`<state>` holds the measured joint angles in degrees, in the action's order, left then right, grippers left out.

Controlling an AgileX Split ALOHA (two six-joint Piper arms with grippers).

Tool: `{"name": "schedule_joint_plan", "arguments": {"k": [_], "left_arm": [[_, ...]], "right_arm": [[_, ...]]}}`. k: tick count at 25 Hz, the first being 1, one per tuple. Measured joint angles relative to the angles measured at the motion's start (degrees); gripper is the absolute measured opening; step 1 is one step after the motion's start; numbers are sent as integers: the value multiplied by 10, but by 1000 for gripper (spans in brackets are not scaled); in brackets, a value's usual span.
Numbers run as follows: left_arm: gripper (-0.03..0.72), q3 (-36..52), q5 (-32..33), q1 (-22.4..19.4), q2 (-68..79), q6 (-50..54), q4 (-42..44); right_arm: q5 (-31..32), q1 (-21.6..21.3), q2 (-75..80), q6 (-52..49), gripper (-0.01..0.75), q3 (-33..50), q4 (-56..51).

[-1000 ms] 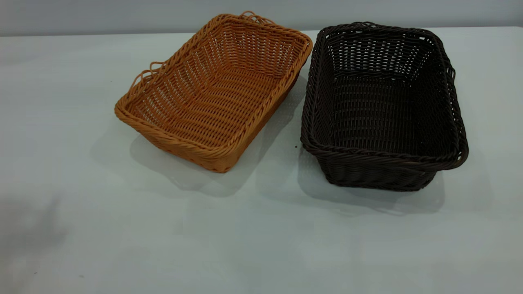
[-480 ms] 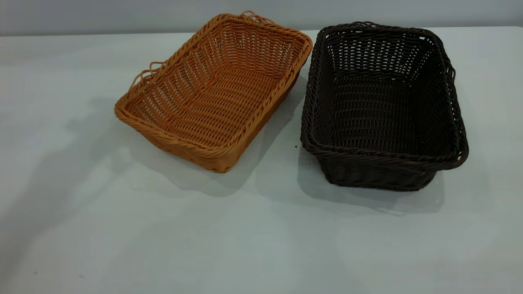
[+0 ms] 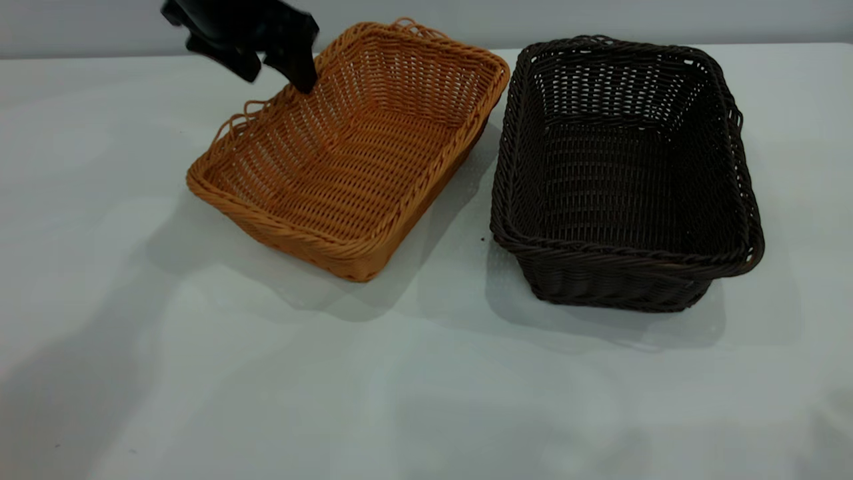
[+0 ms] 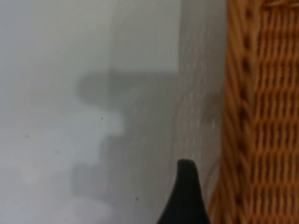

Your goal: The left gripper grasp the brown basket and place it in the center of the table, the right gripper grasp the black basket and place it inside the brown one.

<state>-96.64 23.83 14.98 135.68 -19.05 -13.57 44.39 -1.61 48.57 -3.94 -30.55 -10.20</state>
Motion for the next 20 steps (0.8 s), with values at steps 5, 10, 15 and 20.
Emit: {"name": "schedule_joint_plan", "arguments": {"k": [5,10,15,20], "left_arm": [[545,-17,-13,1,49,-1,-1],[360,-18,-25,1,85,-9,-2],[102,-33,-20,1,83,-15,-8],[96,-40,-1,-6,42,-19,0]], "right_arm": [[-45,0,117,61,574,0,-114],[-70,7,241,187,574,-2,-310],[-116,79,369,305,574,-6,-533],[-148,142,490,390,574,-6,-760]]}}
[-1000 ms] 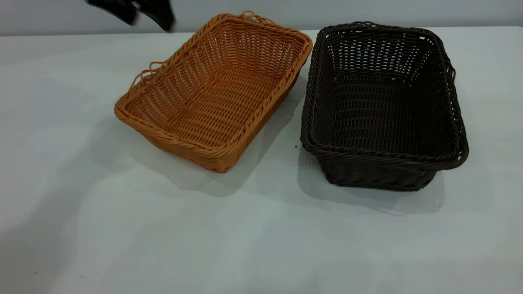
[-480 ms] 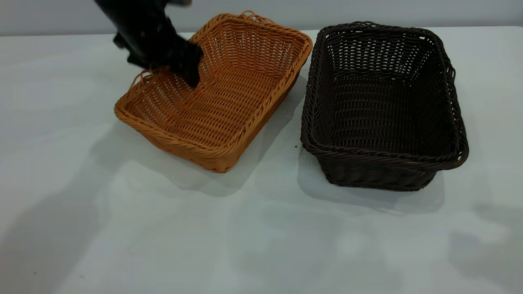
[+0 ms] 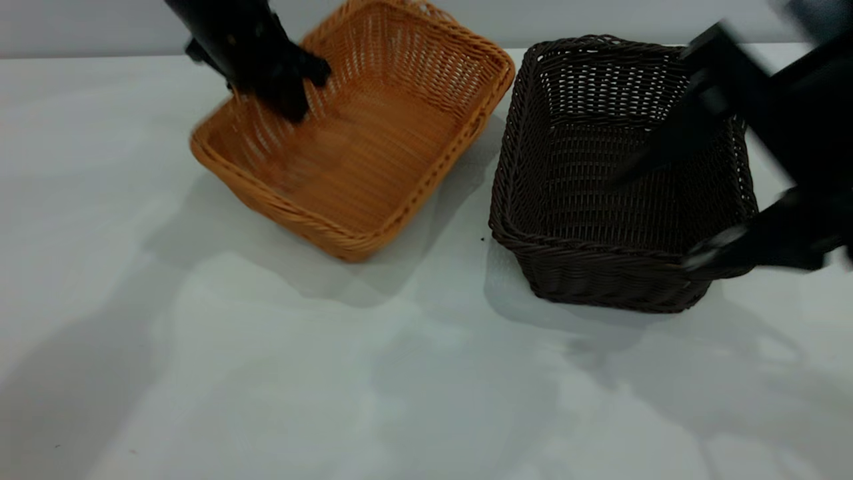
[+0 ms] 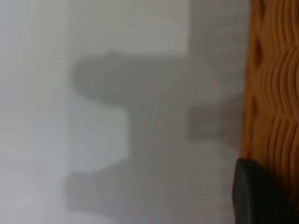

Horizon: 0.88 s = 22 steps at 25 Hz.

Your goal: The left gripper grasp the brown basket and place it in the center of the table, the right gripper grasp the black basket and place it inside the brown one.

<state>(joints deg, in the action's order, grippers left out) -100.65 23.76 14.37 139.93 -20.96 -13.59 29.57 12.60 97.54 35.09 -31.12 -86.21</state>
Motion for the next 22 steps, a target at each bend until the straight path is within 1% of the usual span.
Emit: {"name": "schedule_joint_plan", "arguments": {"k": [2,5,11,18,20,22], "left_arm": [[95,0,3,-7,-25,0,5],[94,0,3,-11,-63,-9,6],[94,-1,3,-9,-87,-24,5],[94,-1,7,-9,-89,-25,5],[94,-1,7,-9,-91,-25,5],[94,-1,8,-9,-95,-26,5]], "right_arm": [[-6,13,38,42,574,-1,-94],[-17,17,93,83,574,-18,-145],[-71,17,161,92,574,-57,-157],[-138,17,203,74,569,-114,-160],[-171,17,214,69,549,-124,-161],[-200,17,223,66,514,-131,-162]]}}
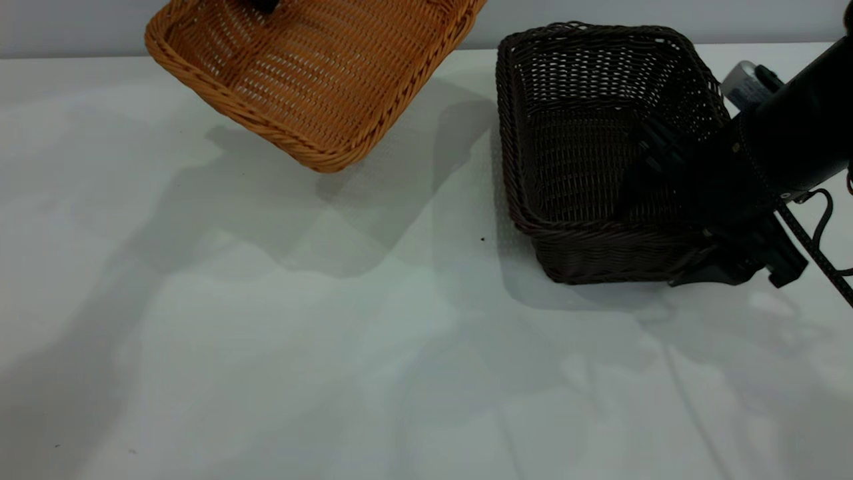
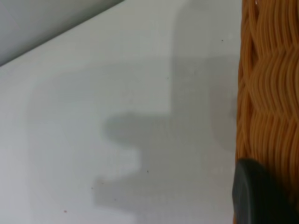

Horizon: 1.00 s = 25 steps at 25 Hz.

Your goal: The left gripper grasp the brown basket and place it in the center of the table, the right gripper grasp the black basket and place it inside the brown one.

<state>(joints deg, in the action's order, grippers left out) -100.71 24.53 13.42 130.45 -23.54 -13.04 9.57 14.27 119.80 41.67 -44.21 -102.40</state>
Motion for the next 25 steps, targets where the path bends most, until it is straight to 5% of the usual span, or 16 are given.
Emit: {"name": "schedule_joint_plan", "arguments": {"k": [10,15,21,25], "left_arm": [[94,0,15,0,-26,-1,1],[94,0,74,0,-48,-51,1],[94,0,180,0,-49,-251,-43],[94,0,244,6,-33,-434,-91]], "right_arm": [[-47,-27,34,-3,106,-29,-22],[-37,-77,24,77,88,-28,0],[-36,-221,-61,170,87,-22,67],[19,-309,-101,174,87,-22,124]]}}
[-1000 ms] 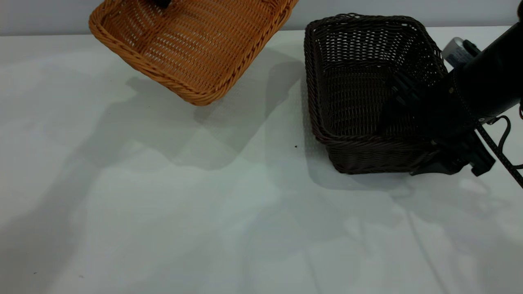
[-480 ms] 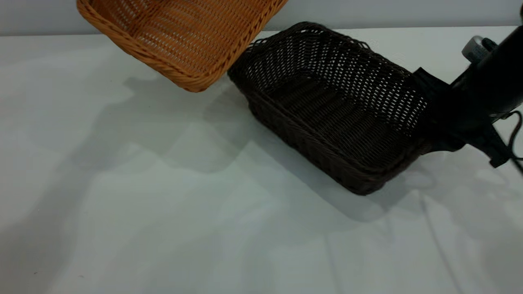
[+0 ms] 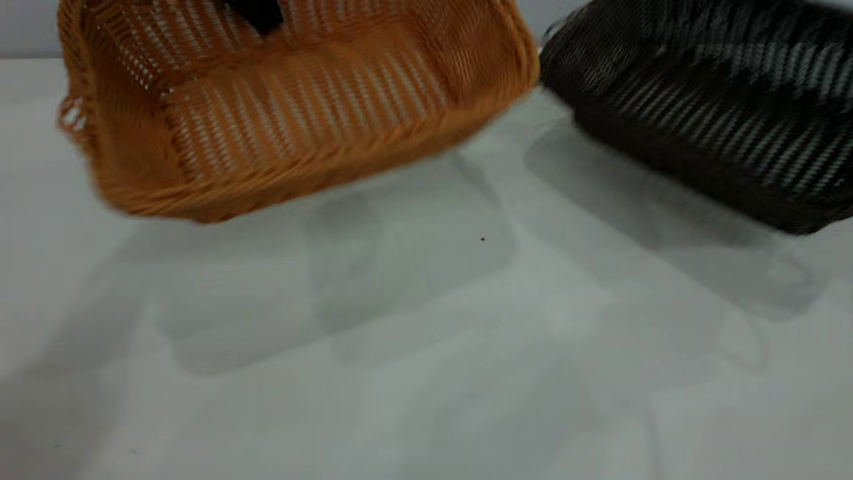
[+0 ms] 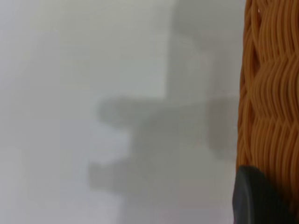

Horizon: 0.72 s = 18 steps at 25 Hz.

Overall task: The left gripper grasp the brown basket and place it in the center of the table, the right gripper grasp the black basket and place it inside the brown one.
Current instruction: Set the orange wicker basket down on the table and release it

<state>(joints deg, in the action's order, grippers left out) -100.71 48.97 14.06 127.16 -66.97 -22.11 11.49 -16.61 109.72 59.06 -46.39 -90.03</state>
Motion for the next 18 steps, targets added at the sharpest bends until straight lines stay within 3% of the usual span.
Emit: {"name": "schedule_joint_plan", "arguments": {"k": [4,12,15,18], "left_arm": [[94,0,17,24,39,-108,-24],[110,0,-25,99,107,-130,-29],[168,0,-25,119,121,-131,-29],[272,0,-27,132,126,-130,-32]], "right_arm": [[77,-34,-3,-2,87,1,55],[123,-34,-3,-3,87,1,68],[136,-34,-3,-3,87,1,68],[150,-34,-3,-3,87,1,68]]}}
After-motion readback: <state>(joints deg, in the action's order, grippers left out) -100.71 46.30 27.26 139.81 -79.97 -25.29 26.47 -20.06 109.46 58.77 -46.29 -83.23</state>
